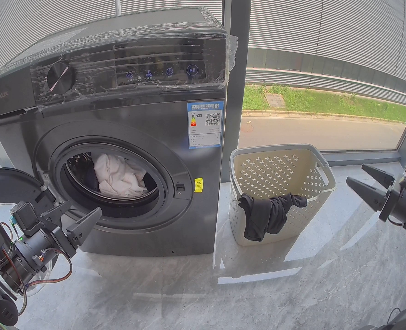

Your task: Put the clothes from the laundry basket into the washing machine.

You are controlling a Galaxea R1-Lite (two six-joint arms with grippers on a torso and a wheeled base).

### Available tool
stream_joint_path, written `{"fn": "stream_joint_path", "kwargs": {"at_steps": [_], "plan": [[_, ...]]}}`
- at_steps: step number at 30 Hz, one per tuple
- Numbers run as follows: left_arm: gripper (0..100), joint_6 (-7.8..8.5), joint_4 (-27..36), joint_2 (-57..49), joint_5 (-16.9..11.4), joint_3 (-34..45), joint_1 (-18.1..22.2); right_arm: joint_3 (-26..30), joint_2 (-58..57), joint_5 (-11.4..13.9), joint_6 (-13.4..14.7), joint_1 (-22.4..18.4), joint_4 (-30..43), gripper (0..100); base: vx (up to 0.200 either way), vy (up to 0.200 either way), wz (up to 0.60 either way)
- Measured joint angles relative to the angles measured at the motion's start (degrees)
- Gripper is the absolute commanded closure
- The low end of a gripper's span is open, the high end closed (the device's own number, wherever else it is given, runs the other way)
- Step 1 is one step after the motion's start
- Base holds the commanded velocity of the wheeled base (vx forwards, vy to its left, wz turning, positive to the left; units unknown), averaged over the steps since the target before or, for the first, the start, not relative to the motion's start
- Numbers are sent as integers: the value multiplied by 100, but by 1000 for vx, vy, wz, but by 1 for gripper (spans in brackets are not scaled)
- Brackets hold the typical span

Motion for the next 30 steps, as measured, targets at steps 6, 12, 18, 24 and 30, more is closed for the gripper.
{"fn": "stream_joint_path", "kwargs": {"at_steps": [6,12,18,24,30], "plan": [[0,0,5,6,-24,0,-262,332,72,317,-257,13,2,0,67,0,0],[0,-12,23,0,-27,0,-310,243,85,315,-233,-22,-4,0,-33,0,0],[0,-17,413,-28,-29,0,-321,122,94,319,-205,-30,-2,0,-200,0,0],[0,-11,424,-57,-27,2,-319,23,99,317,-163,-33,-4,0,-200,0,0],[0,-9,443,-66,-24,0,-319,4,101,319,-161,-33,-4,0,-200,0,0]]}}
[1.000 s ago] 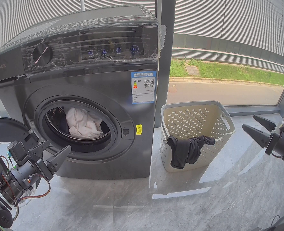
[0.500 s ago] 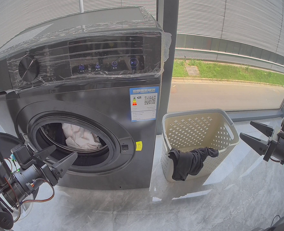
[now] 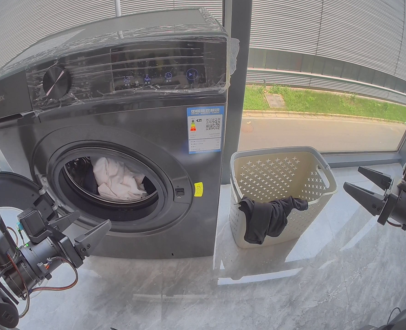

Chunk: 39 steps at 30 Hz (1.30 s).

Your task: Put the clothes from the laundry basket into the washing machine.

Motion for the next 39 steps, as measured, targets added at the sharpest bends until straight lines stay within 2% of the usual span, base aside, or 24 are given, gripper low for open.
{"fn": "stream_joint_path", "kwargs": {"at_steps": [2,10,17,33,39], "plan": [[0,0,2,-2,0,0,-1,0,2,1,0,0,1,0,-200,0,0],[0,-46,-49,-45,30,0,0,-9,11,1,24,2,1,0,0,0,0],[0,-17,2,-102,6,0,16,-78,30,-11,115,-4,0,0,0,0,0],[0,-20,16,-67,-7,0,35,-138,33,-21,207,-102,0,0,0,-200,0],[0,-20,11,-55,-7,0,35,-15,39,77,165,-87,1,0,0,-200,0]]}}
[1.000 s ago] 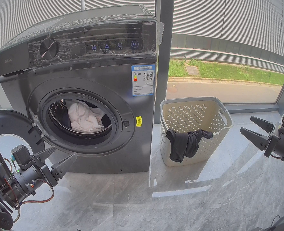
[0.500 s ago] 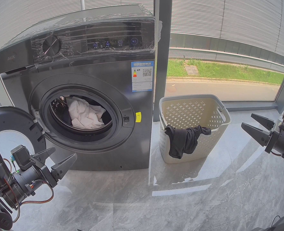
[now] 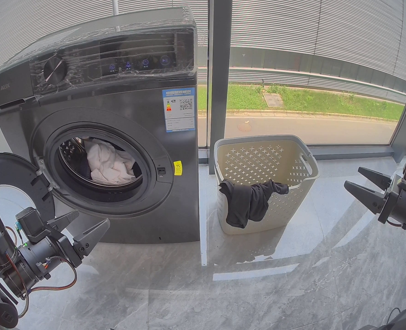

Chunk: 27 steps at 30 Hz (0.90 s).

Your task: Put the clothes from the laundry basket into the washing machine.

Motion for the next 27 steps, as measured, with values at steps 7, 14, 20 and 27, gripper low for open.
{"fn": "stream_joint_path", "kwargs": {"at_steps": [7,14,20,27], "plan": [[0,0,6,38,-1,0,0,59,91,193,-165,149,0,0,0,-200,0],[0,-5,5,107,5,0,-9,-208,435,4,-211,461,0,0,86,-200,0],[0,-20,5,137,22,0,0,-1089,1428,-290,-204,825,-1,0,0,-100,0],[0,-178,167,165,235,0,0,-1827,2826,-572,-129,1582,2,0,0,0,0]]}}
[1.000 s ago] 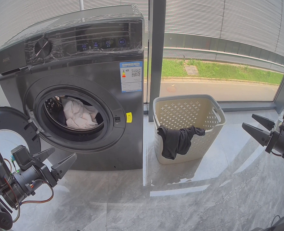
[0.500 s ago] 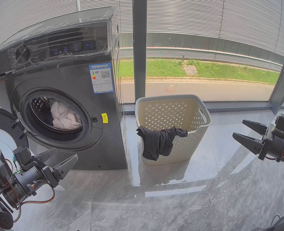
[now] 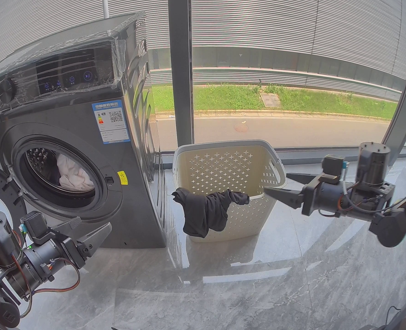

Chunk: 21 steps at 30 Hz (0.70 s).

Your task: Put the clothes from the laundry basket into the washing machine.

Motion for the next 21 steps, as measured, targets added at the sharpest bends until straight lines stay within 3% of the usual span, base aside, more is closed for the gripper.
{"fn": "stream_joint_path", "kwargs": {"at_steps": [5,9,15,21], "plan": [[0,-435,906,107,205,0,72,-385,664,-150,60,358,-2,0,0,0,0],[0,-640,1743,194,534,0,286,-612,1033,-197,90,450,-6,0,0,0,0],[0,-783,2686,174,813,0,629,-835,1463,-249,185,502,-4,0,0,0,0],[0,-772,3156,-46,1108,0,877,-920,1896,-668,475,516,-4,0,0,0,0]]}}
